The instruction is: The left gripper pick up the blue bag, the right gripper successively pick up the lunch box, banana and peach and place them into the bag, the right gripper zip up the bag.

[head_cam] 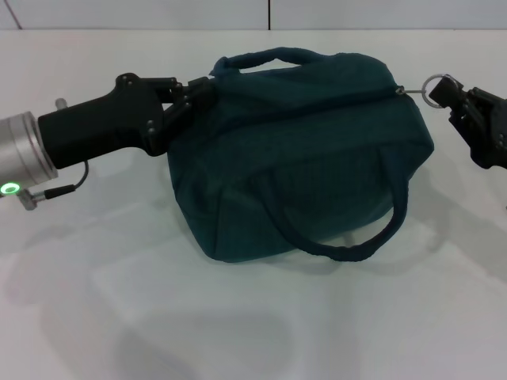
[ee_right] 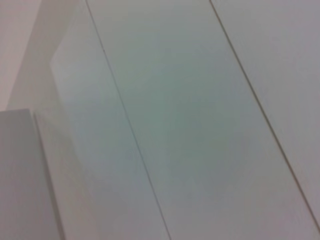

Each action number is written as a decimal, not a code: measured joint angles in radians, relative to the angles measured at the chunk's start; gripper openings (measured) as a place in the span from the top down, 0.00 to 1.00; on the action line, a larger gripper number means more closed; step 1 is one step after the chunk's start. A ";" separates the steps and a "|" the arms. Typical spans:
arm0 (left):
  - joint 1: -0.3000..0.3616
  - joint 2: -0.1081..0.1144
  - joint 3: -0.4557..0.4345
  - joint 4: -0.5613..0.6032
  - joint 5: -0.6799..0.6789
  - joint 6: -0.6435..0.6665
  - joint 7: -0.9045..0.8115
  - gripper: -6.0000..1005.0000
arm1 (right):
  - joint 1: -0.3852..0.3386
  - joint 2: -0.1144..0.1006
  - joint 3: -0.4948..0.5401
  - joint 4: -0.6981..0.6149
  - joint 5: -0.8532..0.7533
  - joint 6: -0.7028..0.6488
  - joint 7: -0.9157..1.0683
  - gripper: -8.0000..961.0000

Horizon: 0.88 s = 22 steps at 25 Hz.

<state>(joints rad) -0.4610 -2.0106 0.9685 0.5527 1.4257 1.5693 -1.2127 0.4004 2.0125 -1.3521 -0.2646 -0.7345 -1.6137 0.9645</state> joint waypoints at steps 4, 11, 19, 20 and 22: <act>-0.002 0.014 0.000 0.001 -0.001 0.007 -0.042 0.94 | -0.006 0.000 0.004 0.003 -0.003 0.021 -0.010 0.98; -0.003 0.023 -0.001 0.001 -0.002 0.014 -0.063 0.94 | -0.002 0.000 0.002 0.004 -0.010 0.097 -0.013 0.98; 0.001 0.023 -0.021 0.024 -0.002 0.017 -0.086 0.94 | 0.003 -0.001 -0.009 0.004 -0.034 0.192 -0.014 0.98; 0.001 0.023 -0.021 0.024 -0.002 0.017 -0.086 0.94 | 0.003 -0.001 -0.010 0.004 -0.039 0.206 -0.014 0.98; 0.001 0.023 -0.021 0.024 -0.002 0.017 -0.086 0.94 | 0.003 -0.001 -0.011 0.005 -0.045 0.227 -0.013 0.98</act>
<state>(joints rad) -0.4602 -1.9881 0.9475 0.5767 1.4235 1.5862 -1.2986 0.4037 2.0111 -1.3632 -0.2599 -0.7796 -1.3871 0.9511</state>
